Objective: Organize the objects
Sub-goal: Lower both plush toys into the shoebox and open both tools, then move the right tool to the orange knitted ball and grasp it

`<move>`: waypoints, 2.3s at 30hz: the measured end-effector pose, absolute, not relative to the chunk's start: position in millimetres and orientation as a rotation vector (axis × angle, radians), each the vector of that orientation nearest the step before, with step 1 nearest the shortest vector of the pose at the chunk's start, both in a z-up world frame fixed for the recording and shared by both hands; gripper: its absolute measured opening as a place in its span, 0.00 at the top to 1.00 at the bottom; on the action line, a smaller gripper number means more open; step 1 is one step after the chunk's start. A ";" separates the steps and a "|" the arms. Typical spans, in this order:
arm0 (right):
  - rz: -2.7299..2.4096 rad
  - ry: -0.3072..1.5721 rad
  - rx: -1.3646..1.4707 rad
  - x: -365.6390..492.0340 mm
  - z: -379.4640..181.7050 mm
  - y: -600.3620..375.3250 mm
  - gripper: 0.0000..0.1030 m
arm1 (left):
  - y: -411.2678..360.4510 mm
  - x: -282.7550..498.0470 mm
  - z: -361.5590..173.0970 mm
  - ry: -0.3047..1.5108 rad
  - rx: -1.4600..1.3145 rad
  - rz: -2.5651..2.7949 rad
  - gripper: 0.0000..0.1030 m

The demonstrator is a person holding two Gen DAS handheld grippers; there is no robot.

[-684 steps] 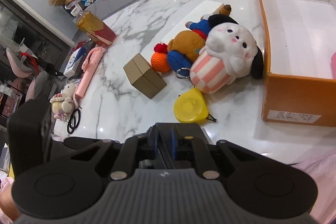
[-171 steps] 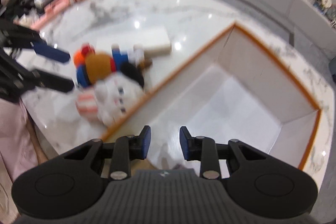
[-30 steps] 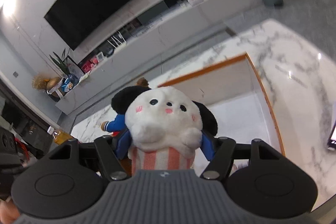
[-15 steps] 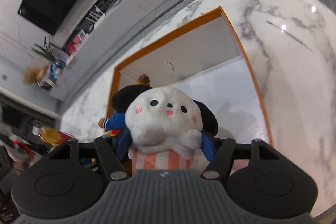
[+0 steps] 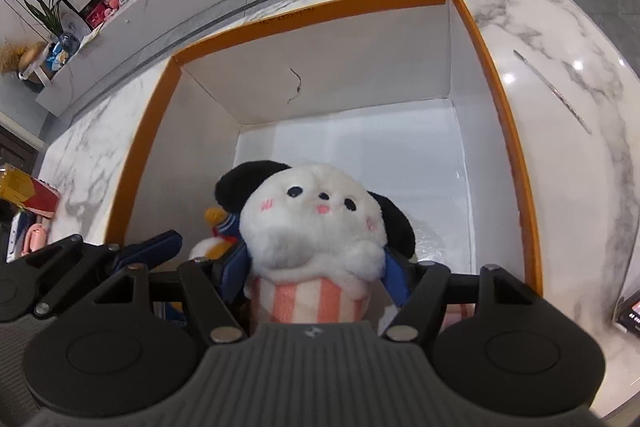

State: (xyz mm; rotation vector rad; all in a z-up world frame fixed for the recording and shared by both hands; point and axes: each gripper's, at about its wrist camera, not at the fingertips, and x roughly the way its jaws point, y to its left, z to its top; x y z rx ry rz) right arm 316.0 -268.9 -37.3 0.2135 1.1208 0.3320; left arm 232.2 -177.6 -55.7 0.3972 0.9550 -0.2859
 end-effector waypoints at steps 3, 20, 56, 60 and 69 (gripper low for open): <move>0.338 1.125 0.177 316.5 -40.4 -264.8 0.28 | -178.5 229.8 -57.6 0.953 0.424 -0.312 0.40; 0.399 1.079 0.098 294.0 1.9 -274.9 0.54 | -109.6 225.9 -16.6 0.974 0.068 -0.497 0.40; 0.644 0.774 -0.077 174.4 62.8 -146.0 0.65 | 32.4 170.2 25.7 0.776 -0.080 -0.333 0.43; 0.676 0.763 -0.125 165.5 48.7 -114.5 0.65 | 52.4 167.8 9.7 0.796 -0.081 -0.265 0.42; 0.708 0.712 -0.169 156.9 12.3 -69.5 0.48 | 89.9 164.2 -20.8 0.839 -0.093 -0.138 0.43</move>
